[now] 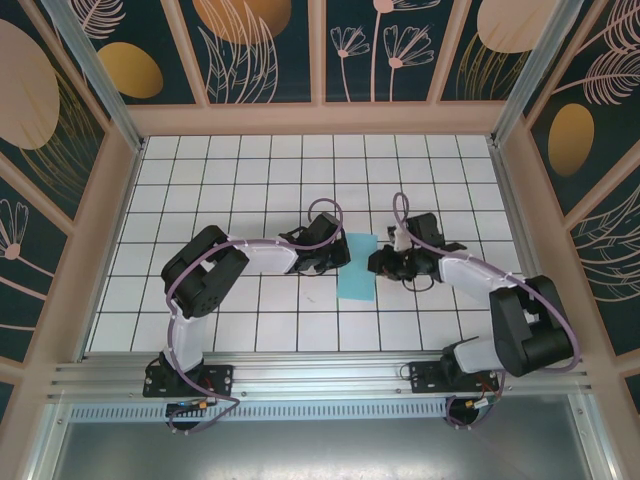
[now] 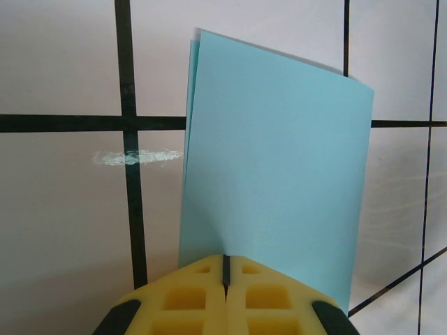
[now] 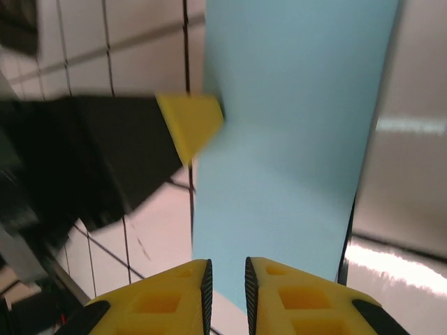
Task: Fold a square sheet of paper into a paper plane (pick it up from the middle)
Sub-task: Fold the square sheet of paper in half at the center of the table.
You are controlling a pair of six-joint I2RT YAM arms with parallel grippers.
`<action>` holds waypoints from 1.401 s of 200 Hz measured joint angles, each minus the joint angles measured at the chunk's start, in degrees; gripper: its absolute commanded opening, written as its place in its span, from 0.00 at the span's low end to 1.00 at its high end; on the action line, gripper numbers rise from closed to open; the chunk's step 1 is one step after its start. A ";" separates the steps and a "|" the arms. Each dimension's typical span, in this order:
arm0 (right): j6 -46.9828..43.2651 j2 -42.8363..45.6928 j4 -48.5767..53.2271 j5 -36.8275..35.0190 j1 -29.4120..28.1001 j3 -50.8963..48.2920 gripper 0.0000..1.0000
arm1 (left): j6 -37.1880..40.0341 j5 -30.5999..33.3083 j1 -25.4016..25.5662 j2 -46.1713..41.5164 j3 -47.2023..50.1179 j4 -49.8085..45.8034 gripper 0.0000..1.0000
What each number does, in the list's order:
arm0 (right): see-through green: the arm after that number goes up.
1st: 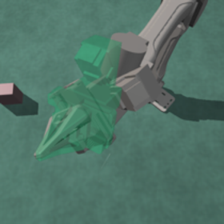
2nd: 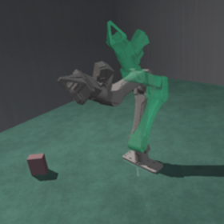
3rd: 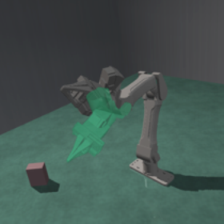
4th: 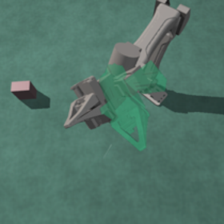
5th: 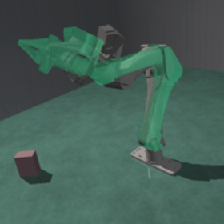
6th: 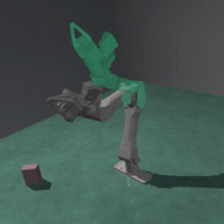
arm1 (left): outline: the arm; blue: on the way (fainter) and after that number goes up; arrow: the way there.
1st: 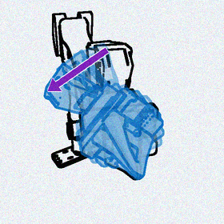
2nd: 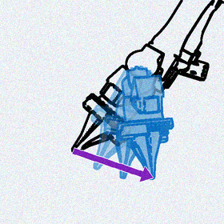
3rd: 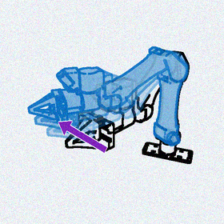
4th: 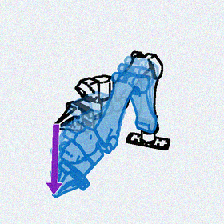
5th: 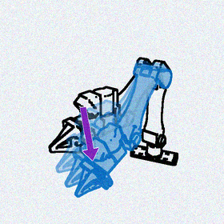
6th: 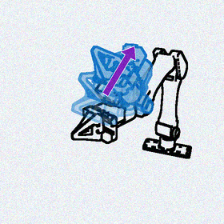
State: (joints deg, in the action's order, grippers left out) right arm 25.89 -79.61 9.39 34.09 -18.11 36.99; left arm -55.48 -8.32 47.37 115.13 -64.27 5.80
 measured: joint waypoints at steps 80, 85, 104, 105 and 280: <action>-0.94 -20.33 -4.68 0.42 3.30 8.96 0.21 | 0.37 0.00 0.00 0.00 0.04 0.07 0.00; -1.05 -20.59 -4.44 0.85 3.65 9.42 0.22 | 0.39 -0.02 0.00 0.00 0.09 0.20 0.00; -1.84 -21.42 -4.33 0.96 3.93 10.80 0.22 | 0.42 -0.02 0.00 0.00 0.09 0.24 0.00; -1.86 -21.42 -4.31 0.96 3.93 10.84 0.22 | 0.42 -0.02 0.00 0.00 0.09 0.24 0.00; -5.73 -30.05 0.11 4.15 6.40 23.06 0.22 | 0.42 -0.04 0.00 0.00 0.20 0.44 0.00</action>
State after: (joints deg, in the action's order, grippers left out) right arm 20.16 -109.67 9.50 38.24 -11.70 60.05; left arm -55.07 -8.36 47.37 115.13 -64.07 6.24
